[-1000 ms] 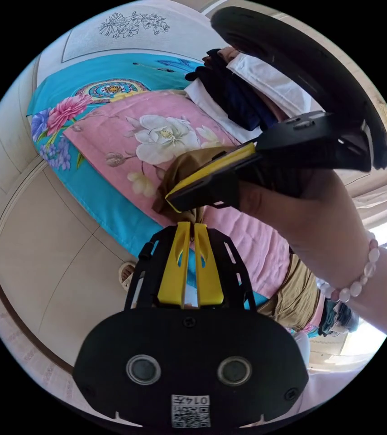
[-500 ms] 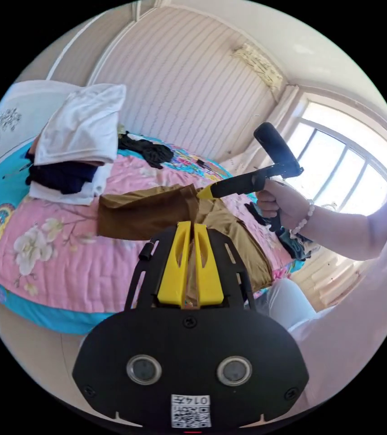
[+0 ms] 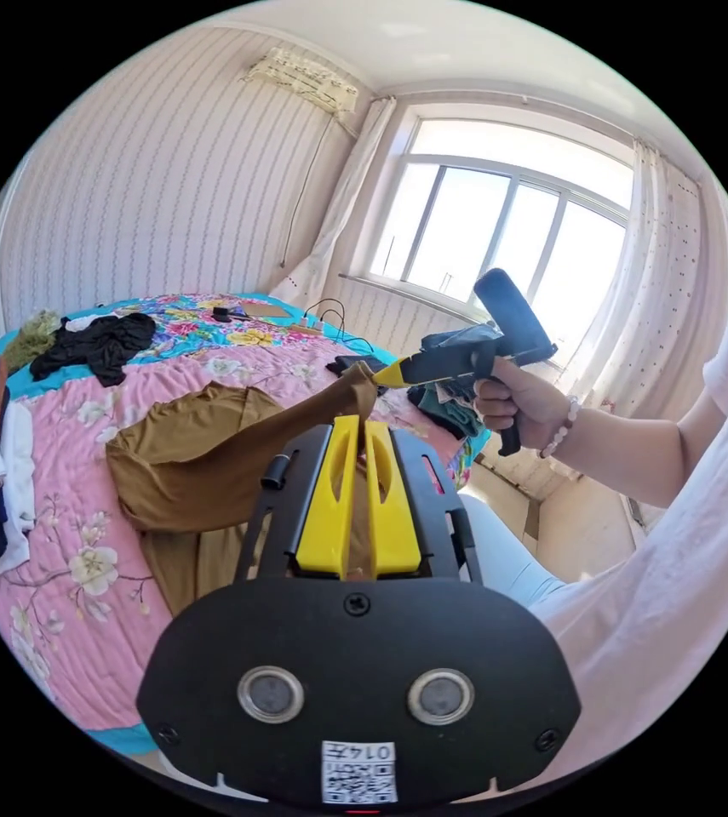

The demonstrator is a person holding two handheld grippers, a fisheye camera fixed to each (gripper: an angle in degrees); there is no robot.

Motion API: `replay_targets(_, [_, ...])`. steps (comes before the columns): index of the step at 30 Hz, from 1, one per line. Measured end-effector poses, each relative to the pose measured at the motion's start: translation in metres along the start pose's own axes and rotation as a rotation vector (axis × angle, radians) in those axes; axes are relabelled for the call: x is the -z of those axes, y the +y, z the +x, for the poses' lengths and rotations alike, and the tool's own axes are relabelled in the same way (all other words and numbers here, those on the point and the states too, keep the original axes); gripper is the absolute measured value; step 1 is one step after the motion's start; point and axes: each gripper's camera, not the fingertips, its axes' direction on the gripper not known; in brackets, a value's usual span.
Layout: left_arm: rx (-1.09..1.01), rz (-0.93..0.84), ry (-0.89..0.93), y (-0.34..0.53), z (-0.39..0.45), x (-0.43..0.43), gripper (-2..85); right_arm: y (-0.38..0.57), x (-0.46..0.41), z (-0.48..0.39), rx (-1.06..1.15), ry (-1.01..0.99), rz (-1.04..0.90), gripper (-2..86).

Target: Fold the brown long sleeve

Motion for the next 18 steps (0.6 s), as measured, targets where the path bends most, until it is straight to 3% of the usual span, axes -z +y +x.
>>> replay_targets(8, [-0.096, -0.127, 0.096, -0.034, 0.037, -0.090, -0.9, 0.078, 0.062, 0.101, -0.129, -0.002, 0.110, 0.0])
replay_targets(15, [-0.011, -0.436, 0.207, -0.009, 0.016, -0.195, -0.5, 0.148, 0.045, 0.211, -0.357, 0.039, -0.002, 0.0])
replay_targets(18, [0.019, -0.479, 0.232, -0.005, 0.005, -0.205, 0.2, 0.177, 0.043, 0.253, -0.475, 0.066, -0.042, 0.0])
